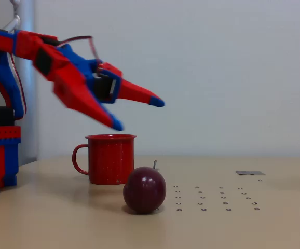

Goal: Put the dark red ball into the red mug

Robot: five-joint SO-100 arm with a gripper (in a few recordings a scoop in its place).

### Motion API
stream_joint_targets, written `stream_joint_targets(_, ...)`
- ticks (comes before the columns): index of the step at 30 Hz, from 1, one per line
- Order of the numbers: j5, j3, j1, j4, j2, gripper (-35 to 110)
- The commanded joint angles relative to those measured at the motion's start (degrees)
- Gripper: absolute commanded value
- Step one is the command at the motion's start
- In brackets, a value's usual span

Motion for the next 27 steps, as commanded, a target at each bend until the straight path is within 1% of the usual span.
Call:
stream_joint_targets(1,-2.02,-5.54,-2.55,-2.2,1.67,47)
stream_joint_targets(8,-8.96,-2.29,-5.27,-2.99,1.05,47)
stream_joint_targets(12,-12.92,1.85,-3.34,-6.77,0.18,48)
stream_joint_targets(15,-15.29,2.64,-1.41,-7.56,-1.67,48)
stream_joint_targets(27,-17.05,0.09,1.32,-11.34,-9.4,48)
